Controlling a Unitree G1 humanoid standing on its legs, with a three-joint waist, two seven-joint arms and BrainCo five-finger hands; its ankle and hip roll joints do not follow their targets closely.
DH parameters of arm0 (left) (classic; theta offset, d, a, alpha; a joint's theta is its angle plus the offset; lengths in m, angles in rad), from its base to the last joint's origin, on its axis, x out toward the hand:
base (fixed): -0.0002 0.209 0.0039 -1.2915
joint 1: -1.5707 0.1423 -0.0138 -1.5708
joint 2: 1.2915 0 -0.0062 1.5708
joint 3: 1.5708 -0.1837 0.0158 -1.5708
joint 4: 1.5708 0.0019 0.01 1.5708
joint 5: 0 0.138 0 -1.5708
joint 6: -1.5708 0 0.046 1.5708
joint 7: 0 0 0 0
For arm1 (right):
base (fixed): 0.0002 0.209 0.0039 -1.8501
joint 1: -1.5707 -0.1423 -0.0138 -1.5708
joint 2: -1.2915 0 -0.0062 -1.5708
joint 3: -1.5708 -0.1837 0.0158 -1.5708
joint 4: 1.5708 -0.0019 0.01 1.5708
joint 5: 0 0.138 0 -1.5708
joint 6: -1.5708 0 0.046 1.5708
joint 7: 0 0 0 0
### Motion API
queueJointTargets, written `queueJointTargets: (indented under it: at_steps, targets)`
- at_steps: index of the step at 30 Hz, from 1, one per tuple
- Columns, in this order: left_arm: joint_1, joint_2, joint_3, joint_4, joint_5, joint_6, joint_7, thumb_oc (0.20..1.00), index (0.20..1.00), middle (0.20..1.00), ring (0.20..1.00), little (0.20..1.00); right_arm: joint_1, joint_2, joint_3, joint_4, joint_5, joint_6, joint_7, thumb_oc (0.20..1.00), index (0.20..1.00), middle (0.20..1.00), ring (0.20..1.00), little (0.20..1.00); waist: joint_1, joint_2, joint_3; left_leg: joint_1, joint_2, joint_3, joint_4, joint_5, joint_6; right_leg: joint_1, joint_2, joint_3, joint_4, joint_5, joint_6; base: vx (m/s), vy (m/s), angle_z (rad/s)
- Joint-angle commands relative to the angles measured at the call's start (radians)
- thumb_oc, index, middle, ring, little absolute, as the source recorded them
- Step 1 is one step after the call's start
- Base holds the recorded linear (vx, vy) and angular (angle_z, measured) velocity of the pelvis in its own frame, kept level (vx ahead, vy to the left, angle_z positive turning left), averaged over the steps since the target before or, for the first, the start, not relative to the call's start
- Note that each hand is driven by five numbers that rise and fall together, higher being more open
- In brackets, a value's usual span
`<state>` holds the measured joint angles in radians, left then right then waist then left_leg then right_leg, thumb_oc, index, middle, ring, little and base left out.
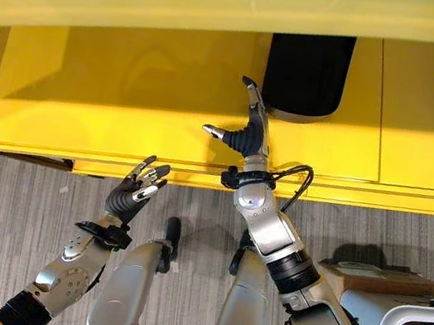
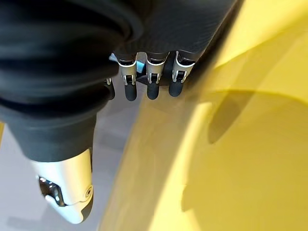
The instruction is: Move parts from the plastic box to the shelf.
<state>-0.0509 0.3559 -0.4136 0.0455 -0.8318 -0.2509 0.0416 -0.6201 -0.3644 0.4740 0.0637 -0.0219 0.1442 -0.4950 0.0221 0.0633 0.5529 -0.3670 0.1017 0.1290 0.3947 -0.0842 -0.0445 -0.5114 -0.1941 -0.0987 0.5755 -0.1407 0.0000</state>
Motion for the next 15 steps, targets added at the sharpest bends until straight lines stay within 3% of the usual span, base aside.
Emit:
queueJointTargets:
  at_steps: [1,15]
  targets:
    - [0.011,-0.018,-0.015,-0.068,0.032,-0.055,-0.030,1.000,1.000,1.000,1.000,1.000,-0.021,0.024,-0.039,-0.036,-0.014,-0.079,-0.018,1.000,1.000,1.000,1.000,1.000,-0.003,0.003,-0.033,0.005,-0.005,0.057,0.111,-0.115,0.082,0.076,-0.018,0.017,-0.083,0.039,0.039,0.00,0.000,0.00]
    - [0.010,-0.028,-0.023,-0.048,0.027,-0.080,-0.039,1.000,1.000,1.000,1.000,1.000,0.013,0.038,-0.045,-0.009,-0.020,-0.100,-0.065,1.000,1.000,1.000,1.000,1.000,-0.012,0.004,-0.033,0.005,-0.007,0.062,0.110,-0.115,0.087,0.074,-0.013,0.021,-0.082,0.040,0.037,0.00,0.000,0.00]
